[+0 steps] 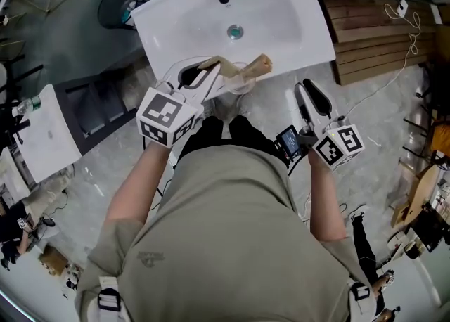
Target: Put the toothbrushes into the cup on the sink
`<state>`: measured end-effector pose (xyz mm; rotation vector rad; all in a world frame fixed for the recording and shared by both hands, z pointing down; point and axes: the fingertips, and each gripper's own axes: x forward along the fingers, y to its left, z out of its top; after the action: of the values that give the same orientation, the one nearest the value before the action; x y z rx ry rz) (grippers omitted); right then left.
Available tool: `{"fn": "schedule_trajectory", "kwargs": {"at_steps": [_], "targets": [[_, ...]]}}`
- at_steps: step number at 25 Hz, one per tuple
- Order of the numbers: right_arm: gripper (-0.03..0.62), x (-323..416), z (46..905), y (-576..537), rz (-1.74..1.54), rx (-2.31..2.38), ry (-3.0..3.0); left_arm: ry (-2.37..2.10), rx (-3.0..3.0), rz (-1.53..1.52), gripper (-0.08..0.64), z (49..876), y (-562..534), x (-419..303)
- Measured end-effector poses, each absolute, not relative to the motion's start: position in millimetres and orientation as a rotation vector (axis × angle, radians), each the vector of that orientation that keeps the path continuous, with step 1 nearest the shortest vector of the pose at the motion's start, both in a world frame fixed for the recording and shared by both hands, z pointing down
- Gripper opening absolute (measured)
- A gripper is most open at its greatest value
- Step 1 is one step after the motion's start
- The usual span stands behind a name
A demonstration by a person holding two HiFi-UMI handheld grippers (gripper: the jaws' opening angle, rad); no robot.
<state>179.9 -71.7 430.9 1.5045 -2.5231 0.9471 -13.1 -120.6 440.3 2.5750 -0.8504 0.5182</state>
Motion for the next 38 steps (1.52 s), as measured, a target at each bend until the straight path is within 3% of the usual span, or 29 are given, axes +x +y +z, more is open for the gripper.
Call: {"fn": "schedule_trajectory", "kwargs": {"at_steps": [38], "targets": [[0.106, 187, 435, -58, 0.957, 1.432, -2.51, -0.948, 2.519, 0.609, 0.041, 475, -121, 1]]}}
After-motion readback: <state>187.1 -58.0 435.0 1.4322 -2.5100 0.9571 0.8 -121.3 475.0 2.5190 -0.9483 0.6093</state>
